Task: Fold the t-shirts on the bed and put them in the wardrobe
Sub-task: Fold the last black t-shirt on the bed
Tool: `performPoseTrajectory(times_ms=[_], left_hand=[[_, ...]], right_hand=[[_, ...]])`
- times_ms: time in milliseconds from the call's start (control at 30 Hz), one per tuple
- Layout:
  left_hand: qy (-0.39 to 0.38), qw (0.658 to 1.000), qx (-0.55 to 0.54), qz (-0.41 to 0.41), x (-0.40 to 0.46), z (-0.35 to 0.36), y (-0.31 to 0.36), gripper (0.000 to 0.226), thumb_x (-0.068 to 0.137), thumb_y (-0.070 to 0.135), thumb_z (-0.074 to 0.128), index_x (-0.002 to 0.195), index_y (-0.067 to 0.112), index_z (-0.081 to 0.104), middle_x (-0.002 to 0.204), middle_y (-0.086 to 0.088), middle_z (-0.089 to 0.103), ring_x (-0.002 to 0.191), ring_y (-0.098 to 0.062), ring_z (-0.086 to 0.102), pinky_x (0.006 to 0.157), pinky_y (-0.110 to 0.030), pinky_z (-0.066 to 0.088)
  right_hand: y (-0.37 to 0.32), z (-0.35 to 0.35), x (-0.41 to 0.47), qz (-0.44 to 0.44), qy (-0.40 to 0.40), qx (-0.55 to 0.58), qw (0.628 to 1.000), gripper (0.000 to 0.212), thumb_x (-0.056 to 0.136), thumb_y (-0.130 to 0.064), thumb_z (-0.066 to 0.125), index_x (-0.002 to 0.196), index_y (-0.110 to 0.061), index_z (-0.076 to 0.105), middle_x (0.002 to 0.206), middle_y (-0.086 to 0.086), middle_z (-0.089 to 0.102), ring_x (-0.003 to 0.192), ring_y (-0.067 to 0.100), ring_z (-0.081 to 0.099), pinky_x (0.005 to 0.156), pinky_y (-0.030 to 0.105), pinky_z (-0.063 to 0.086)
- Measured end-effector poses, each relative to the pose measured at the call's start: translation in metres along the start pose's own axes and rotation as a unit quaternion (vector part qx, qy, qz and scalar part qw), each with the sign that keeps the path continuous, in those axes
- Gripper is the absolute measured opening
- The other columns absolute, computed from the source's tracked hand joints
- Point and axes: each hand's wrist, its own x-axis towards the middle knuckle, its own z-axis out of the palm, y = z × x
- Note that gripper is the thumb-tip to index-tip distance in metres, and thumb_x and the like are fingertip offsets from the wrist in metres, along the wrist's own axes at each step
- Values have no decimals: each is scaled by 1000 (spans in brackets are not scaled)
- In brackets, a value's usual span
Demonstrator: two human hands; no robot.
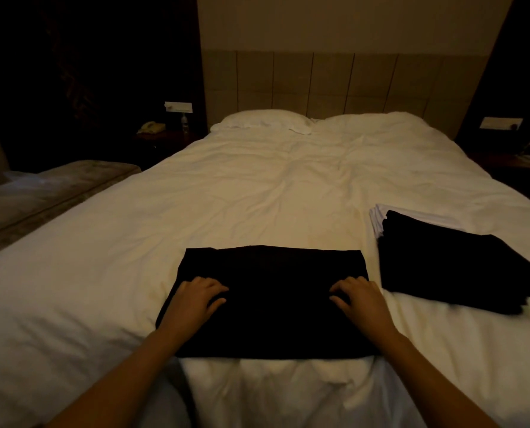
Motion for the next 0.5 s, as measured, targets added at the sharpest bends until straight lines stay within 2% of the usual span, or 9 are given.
performPoseTrajectory(times_ms=[100,167,233,267,300,333,400,433,500], left_hand=[[35,997,-25,-63,-6,-5,5,46,90,50,41,102,24,77,100,3,72,91,-24,67,74,-35,50],[69,985,-65,-141,-14,-11,16,37,93,44,51,102,18,75,101,-1,71,93,-24,64,78,-37,50],[112,950,-163,-242,-25,-17,31,20,96,31,60,92,15,72,94,-6,69,86,-24,63,74,-34,47],[118,914,-247,-298,-28,-22,41,17,97,25,60,86,15,69,92,-9,69,83,-24,63,73,-34,47],[112,851,-364,-361,-30,-27,52,18,98,23,59,85,14,67,92,-13,69,81,-25,64,72,-35,49],[98,754,-494,-423,-30,-31,63,18,99,22,57,90,9,65,96,-17,68,83,-26,64,75,-35,51],[53,534,-683,-496,-28,-35,77,28,100,25,54,112,1,55,109,-21,63,101,-32,62,89,-38,50],[40,459,-729,-506,-27,-35,80,37,99,28,54,123,0,49,117,-22,59,112,-34,59,97,-40,47],[47,374,-775,-507,-23,-34,79,54,98,33,56,137,-2,40,132,-24,52,127,-34,51,107,-42,41]], right_hand=[[-1,0,-13,17,-36,22,999,24,95,-40,58,111,-25,70,106,-4,64,101,19,57,85,31,39],[-7,-1,-24,54,16,76,996,20,95,-35,60,102,-20,72,98,-2,65,93,17,58,78,28,42],[-20,-3,-38,97,75,155,980,14,95,-27,61,94,-16,71,89,-1,65,82,12,59,70,19,41],[-29,-2,-46,125,81,207,967,13,95,-23,61,91,-16,71,86,-1,66,78,8,59,68,14,41],[-37,0,-53,165,71,268,946,13,96,-21,60,90,-17,70,84,0,68,77,8,61,68,12,42],[-45,2,-57,216,57,346,911,13,97,-19,59,91,-16,70,86,4,70,78,11,64,69,15,45],[-57,2,-58,333,27,544,770,12,98,-16,56,102,-11,66,97,13,69,85,22,67,75,26,51],[-61,1,-55,373,7,632,679,13,99,-16,54,109,-9,61,103,15,65,91,25,65,78,30,52],[-61,-4,-46,404,-6,725,557,21,100,-16,53,119,-9,51,113,19,58,105,30,60,88,35,50]])
